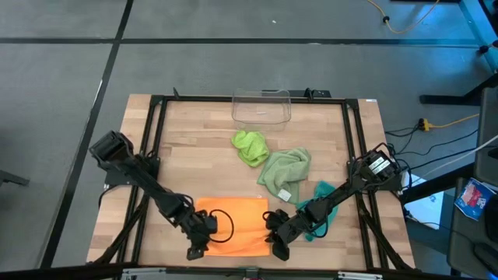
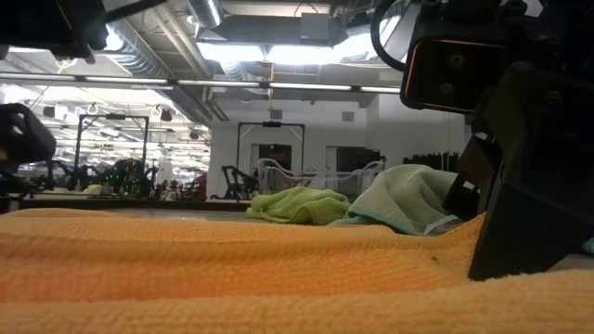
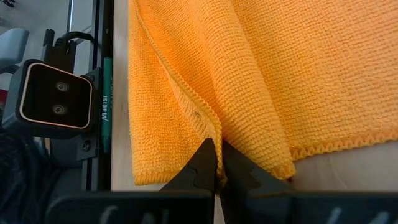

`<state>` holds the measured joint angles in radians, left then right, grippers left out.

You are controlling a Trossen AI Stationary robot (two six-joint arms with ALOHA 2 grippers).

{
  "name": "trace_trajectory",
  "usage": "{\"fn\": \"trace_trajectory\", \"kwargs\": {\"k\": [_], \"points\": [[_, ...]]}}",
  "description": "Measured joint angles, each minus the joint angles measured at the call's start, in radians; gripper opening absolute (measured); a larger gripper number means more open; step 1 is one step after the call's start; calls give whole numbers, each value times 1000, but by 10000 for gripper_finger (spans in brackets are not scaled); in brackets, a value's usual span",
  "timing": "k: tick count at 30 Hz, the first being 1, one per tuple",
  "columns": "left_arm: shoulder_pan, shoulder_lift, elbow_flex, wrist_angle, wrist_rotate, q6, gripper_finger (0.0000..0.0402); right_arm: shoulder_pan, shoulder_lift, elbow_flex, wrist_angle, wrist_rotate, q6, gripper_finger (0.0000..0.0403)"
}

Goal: Fold microfiber towels
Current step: Fold the orange microfiber towel

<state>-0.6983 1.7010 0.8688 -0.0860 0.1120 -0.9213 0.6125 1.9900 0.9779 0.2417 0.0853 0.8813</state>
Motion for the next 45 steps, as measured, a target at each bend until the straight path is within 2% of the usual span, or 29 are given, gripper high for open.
{"fn": "trace_trajectory", "kwargs": {"k": [7, 12, 18, 24, 28, 35, 45], "points": [[-15, -1, 1, -18, 95, 6, 166, 0, 0, 0, 0, 0, 0, 10], [-34, -1, 1, -86, 86, -17, 166, 0, 0, 0, 0, 0, 0, 10], [-35, -1, 1, -82, 40, -17, 166, 0, 0, 0, 0, 0, 0, 10], [-35, -1, 1, -56, 39, -13, 163, 0, 0, 0, 0, 0, 2, 10], [-36, -1, 1, -42, 60, -11, 130, 0, 0, 0, 0, 0, 1, 10], [-37, -1, 1, -40, 34, 38, 16, 0, 0, 0, 0, 0, 1, 10], [-37, -22, 1, -52, -44, 7, 1, 0, -7, -1, -3, 0, 3, 10]]}}
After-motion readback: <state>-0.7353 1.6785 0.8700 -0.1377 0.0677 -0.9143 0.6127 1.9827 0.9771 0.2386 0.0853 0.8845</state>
